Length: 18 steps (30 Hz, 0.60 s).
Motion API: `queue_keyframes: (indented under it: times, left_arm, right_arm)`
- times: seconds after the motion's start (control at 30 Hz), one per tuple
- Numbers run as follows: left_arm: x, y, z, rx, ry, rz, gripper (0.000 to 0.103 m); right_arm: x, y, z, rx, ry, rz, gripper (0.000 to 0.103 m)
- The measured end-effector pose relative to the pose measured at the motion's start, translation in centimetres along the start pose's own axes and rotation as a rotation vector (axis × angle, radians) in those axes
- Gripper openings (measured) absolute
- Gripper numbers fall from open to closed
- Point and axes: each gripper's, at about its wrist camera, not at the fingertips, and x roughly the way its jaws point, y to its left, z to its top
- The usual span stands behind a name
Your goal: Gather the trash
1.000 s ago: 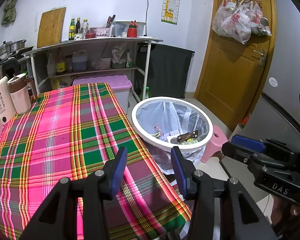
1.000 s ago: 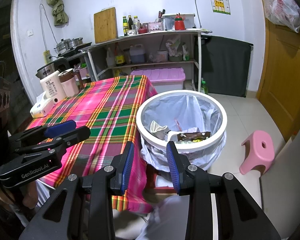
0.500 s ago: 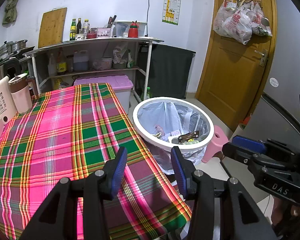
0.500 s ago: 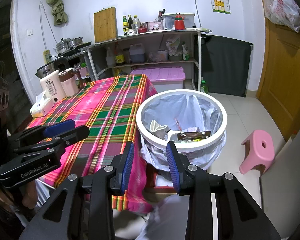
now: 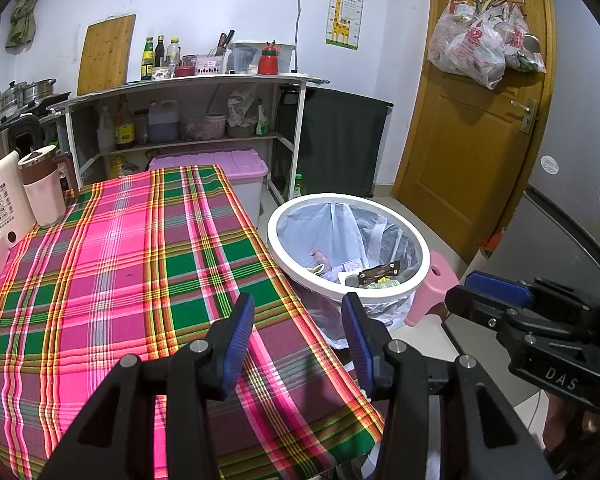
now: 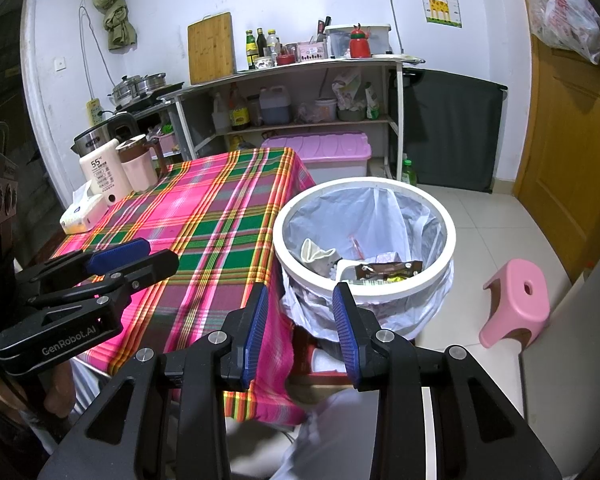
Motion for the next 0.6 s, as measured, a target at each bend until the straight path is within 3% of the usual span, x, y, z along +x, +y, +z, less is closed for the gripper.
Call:
queue_keyframes:
  times: [0.6]
  left_arm:
    - [-0.18, 0.67, -0.44, -0.009, -0.001, 0.009, 0.047]
  right_arm:
    - [0.18, -0.06, 0.03, -0.001, 0.005, -0.001, 0.035]
